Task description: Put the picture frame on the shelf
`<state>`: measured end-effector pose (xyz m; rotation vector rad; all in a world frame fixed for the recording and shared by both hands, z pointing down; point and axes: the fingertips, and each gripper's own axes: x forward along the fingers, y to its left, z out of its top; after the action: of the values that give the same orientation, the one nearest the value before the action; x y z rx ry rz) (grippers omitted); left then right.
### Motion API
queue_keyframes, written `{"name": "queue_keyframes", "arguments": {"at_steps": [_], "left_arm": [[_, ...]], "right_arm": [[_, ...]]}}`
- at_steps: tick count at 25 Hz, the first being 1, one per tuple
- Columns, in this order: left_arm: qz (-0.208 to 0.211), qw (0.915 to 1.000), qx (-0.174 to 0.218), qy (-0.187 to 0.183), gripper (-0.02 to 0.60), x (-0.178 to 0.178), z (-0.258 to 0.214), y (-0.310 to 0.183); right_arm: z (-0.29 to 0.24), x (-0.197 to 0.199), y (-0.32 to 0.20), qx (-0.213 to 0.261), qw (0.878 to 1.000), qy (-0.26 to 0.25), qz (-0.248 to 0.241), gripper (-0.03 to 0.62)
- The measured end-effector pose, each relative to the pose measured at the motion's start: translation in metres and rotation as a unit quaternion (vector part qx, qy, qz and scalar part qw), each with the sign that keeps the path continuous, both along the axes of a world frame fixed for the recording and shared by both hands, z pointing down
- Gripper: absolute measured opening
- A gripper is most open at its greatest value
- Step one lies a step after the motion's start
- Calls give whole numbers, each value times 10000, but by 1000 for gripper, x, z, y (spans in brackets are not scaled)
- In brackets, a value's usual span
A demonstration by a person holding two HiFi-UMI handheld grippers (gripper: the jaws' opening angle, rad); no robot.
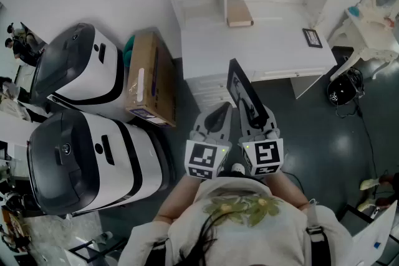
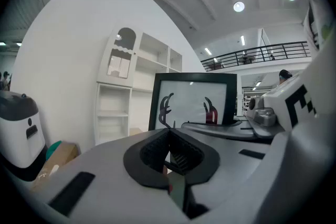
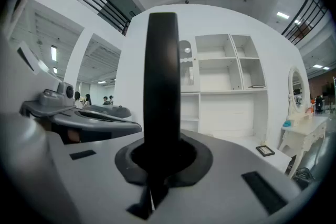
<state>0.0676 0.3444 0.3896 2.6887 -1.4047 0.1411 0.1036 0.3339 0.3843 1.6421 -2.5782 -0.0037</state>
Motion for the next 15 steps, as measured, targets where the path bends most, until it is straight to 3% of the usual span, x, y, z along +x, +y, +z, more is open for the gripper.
{"name": "queue_keyframes", "arguments": {"at_steps": [15], "left_arm": [[73, 9999, 84, -46, 28, -43, 5, -17]], "right_arm": [[6, -31, -20, 39, 9997, 8, 233, 35]]}}
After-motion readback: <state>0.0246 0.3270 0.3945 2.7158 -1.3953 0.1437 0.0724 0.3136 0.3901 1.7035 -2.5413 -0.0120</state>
